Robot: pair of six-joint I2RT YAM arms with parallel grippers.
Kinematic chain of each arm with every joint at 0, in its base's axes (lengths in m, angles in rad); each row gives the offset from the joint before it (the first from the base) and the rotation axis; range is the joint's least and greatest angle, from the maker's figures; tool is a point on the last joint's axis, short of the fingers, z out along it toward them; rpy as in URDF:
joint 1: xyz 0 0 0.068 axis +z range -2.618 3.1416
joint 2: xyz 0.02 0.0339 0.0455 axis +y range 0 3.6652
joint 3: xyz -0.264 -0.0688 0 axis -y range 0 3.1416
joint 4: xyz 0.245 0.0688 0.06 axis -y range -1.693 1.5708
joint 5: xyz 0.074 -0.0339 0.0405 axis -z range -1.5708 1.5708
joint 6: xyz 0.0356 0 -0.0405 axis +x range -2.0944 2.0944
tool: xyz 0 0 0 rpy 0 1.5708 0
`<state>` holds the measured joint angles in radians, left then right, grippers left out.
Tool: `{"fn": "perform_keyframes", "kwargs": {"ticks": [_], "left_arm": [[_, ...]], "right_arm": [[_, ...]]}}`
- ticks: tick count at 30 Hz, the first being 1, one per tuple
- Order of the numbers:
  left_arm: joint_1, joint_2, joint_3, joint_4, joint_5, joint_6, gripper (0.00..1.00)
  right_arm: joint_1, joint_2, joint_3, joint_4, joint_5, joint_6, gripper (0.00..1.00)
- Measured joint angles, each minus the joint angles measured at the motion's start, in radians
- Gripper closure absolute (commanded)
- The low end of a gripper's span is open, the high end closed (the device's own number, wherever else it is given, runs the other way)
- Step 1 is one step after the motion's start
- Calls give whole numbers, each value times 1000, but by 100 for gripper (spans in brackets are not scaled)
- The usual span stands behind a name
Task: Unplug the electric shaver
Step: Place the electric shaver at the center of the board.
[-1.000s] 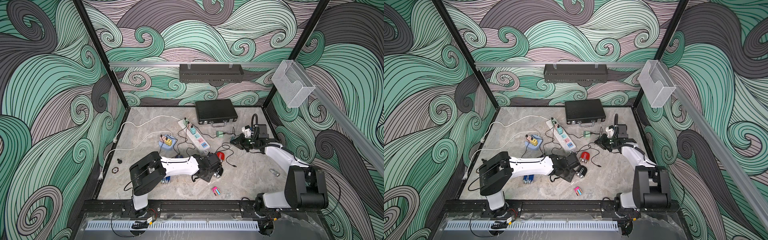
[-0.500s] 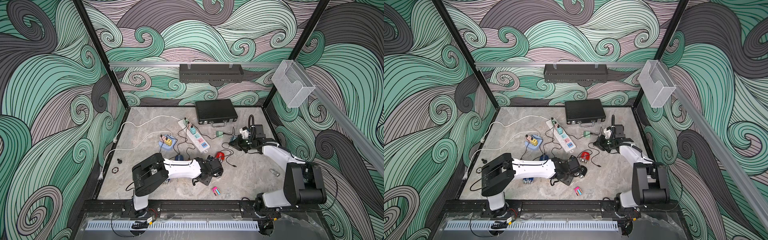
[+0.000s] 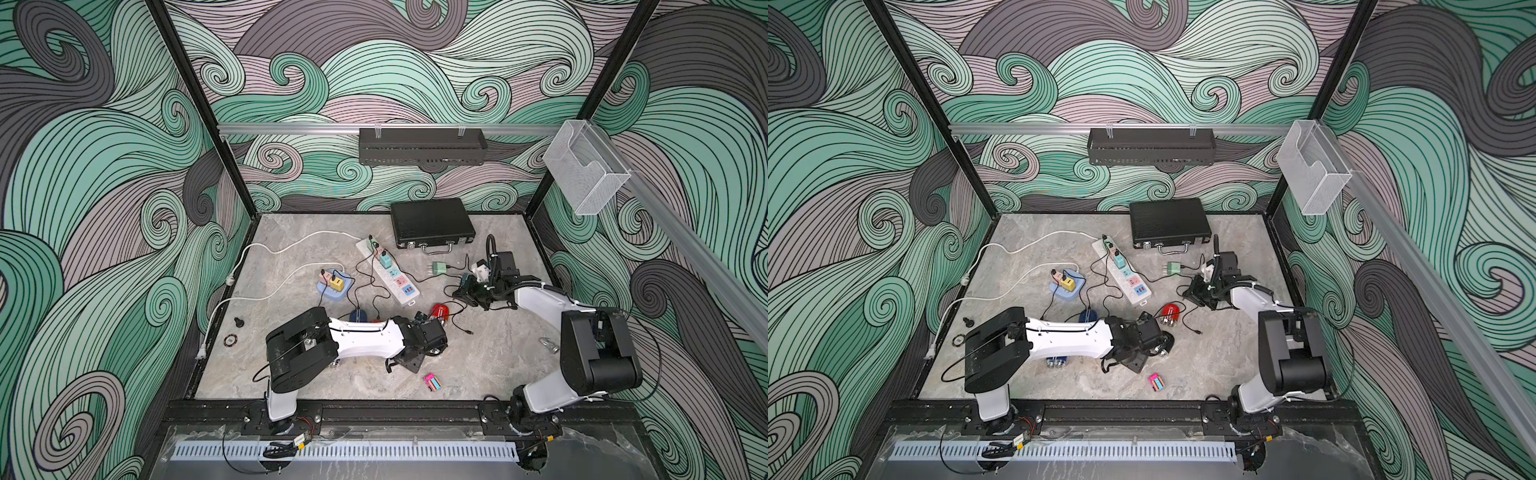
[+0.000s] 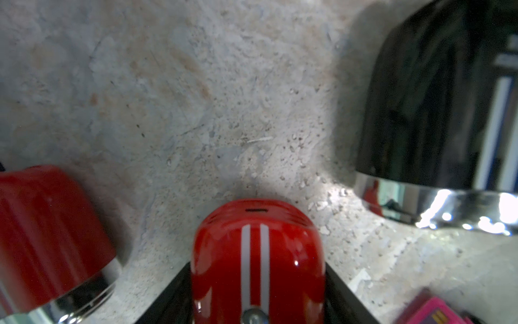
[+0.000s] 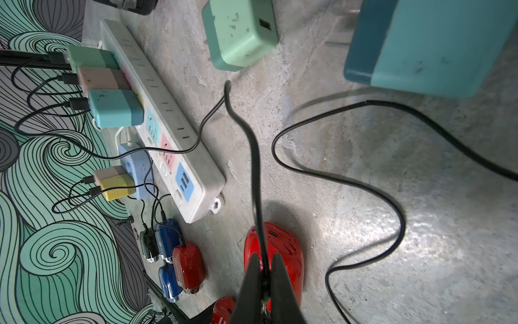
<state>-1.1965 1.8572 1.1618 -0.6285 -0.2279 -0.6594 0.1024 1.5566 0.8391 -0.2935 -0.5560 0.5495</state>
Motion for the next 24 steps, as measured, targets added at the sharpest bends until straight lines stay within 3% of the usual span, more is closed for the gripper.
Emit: {"fn": "perform_keyframes", "kwargs": {"ticks": [16, 24], "left_arm": [[19, -79, 20, -14, -42, 6, 25], [157, -180, 53, 1, -48, 45, 25]], "right_arm": [[0, 65, 0, 5, 34, 0, 92], [0, 77, 10, 3, 52, 0, 86]]}}
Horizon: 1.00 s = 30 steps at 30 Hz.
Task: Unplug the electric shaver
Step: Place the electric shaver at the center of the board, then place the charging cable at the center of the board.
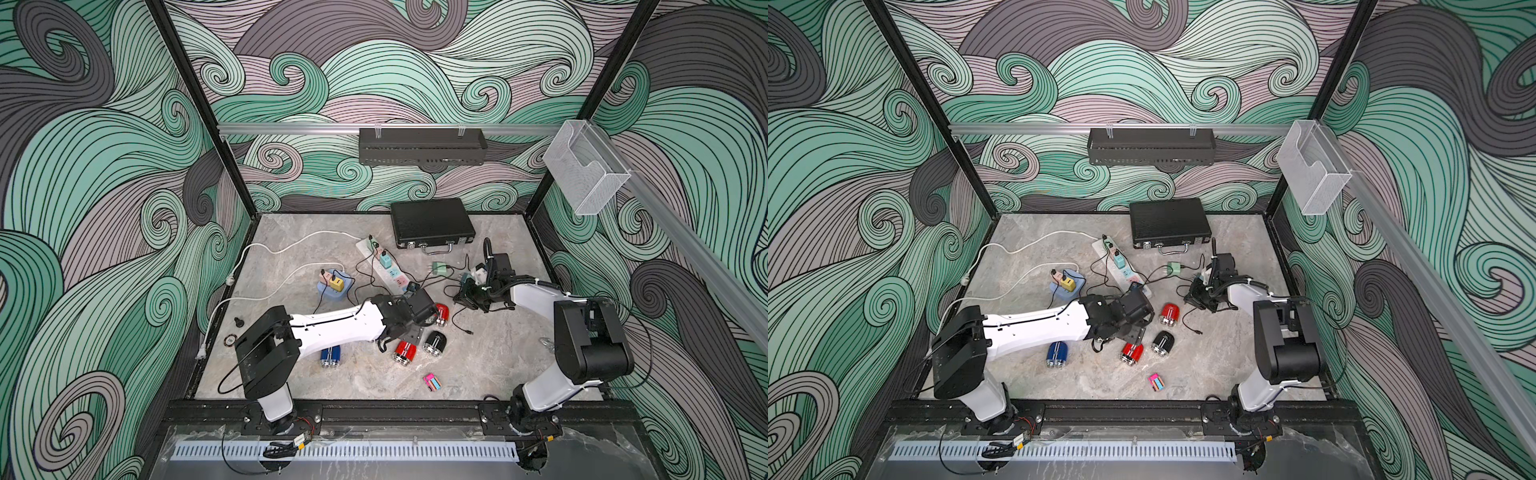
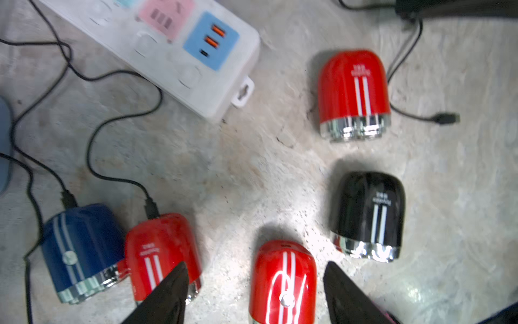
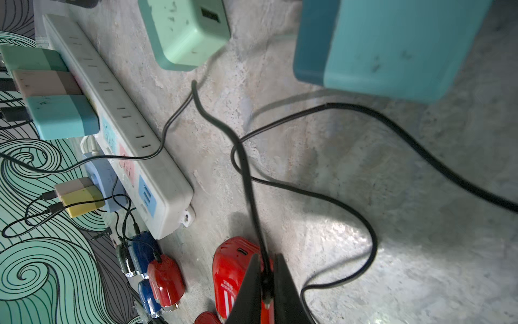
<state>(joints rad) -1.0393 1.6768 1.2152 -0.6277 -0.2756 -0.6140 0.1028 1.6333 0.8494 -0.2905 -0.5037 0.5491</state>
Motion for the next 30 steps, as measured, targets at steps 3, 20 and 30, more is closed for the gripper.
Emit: {"fn": "perform_keyframes", "kwargs": {"ticks": [3, 20, 30], "left_arm": [[72, -13, 0, 5, 11, 6, 25], [373, -68, 0, 74, 175, 26, 36], [471, -15, 54, 125, 303, -26, 48]], "right_arm": [[0, 6, 4, -2, 8, 0, 82], [25, -96, 50, -111, 92, -43, 66], [188, -117, 246, -222, 247, -111, 54]]}}
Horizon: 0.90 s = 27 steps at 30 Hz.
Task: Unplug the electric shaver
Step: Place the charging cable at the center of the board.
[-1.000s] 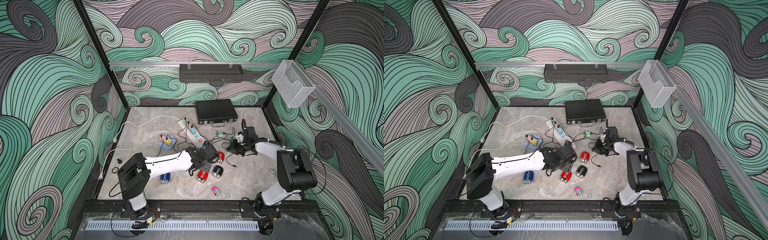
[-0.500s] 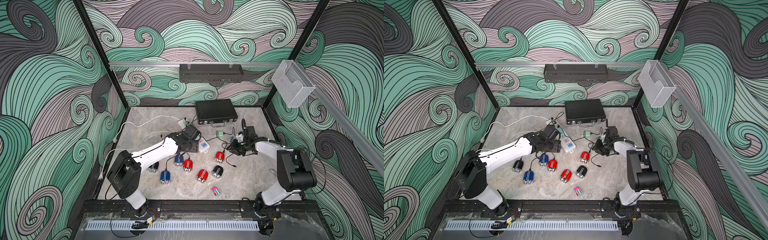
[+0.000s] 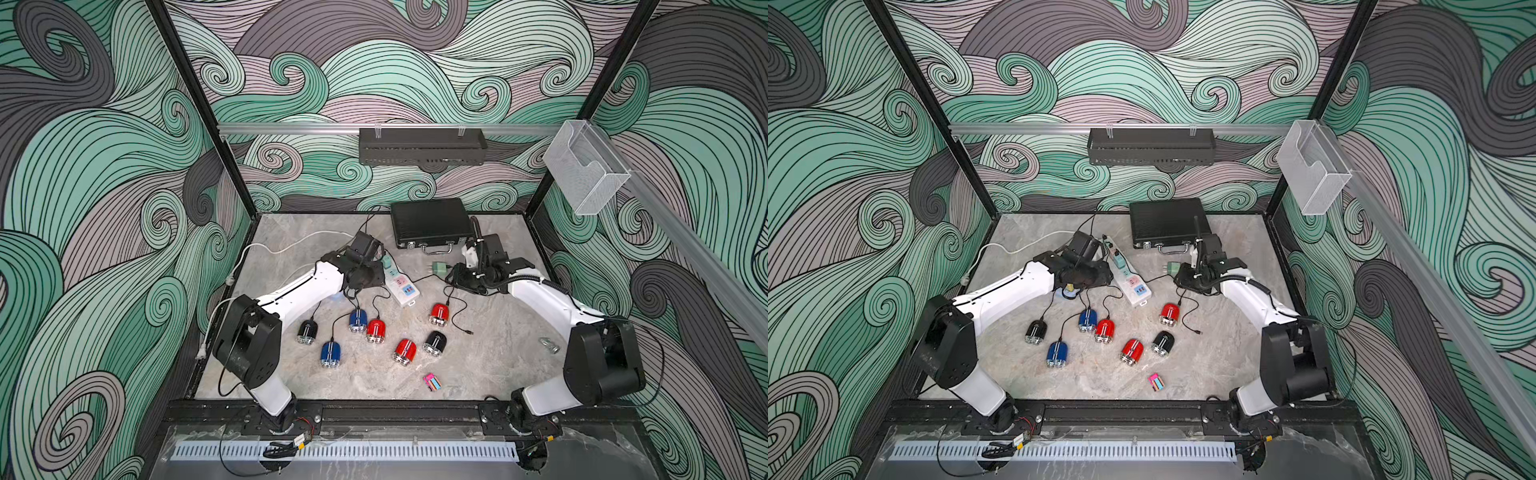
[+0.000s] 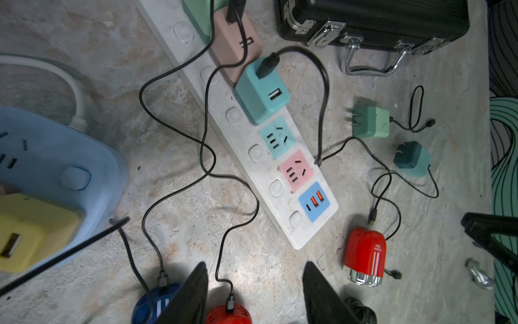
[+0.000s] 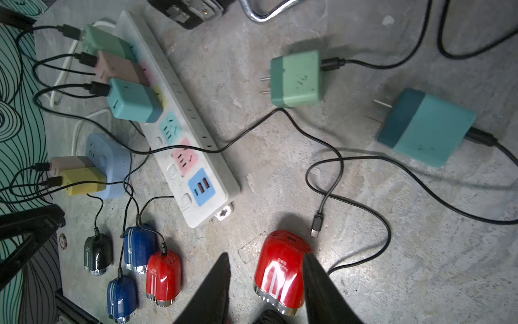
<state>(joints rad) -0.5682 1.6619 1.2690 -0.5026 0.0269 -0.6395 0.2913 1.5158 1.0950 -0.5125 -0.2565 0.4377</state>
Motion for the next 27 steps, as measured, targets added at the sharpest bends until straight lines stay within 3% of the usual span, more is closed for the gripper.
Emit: {"fn": "perform_keyframes", "kwargs": {"ticks": [12, 27], "left_arm": [[64, 140, 75, 29, 75, -68, 54], [114, 241, 79, 115, 150, -150, 59]], "right_arm": [[196, 209, 339, -87, 163, -100, 46], [340, 521, 724, -219, 233, -191, 41]]}}
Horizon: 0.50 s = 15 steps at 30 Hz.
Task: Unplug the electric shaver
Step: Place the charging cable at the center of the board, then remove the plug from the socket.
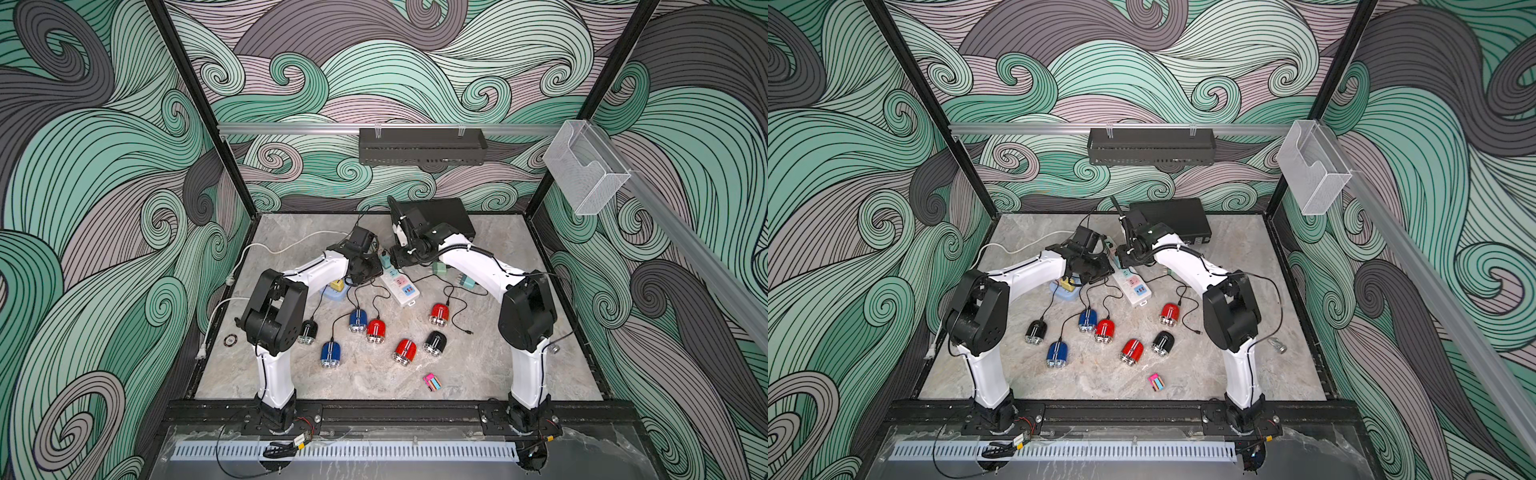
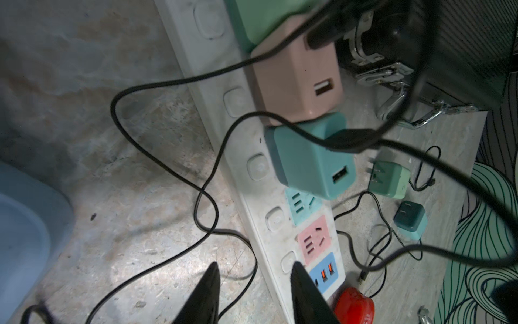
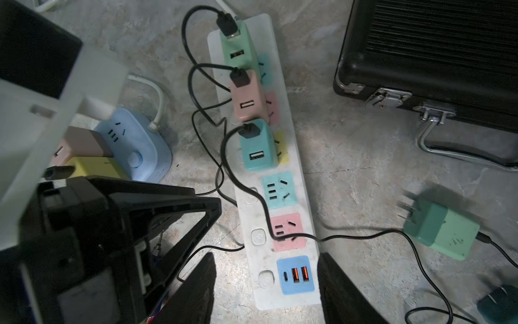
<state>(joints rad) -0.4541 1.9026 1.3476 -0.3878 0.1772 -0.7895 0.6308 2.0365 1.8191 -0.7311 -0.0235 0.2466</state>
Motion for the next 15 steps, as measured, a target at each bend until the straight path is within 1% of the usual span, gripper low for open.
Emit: {"fn": "perform_keyframes", "kwargs": {"ticks": [9, 15], "left_arm": [[27, 21, 0, 31, 29, -28, 59], [42, 47, -3, 69, 59, -44, 59]], "right_arm": [[8, 114, 135, -55, 0, -27, 40], [8, 195, 233, -87, -3, -39, 43]]}}
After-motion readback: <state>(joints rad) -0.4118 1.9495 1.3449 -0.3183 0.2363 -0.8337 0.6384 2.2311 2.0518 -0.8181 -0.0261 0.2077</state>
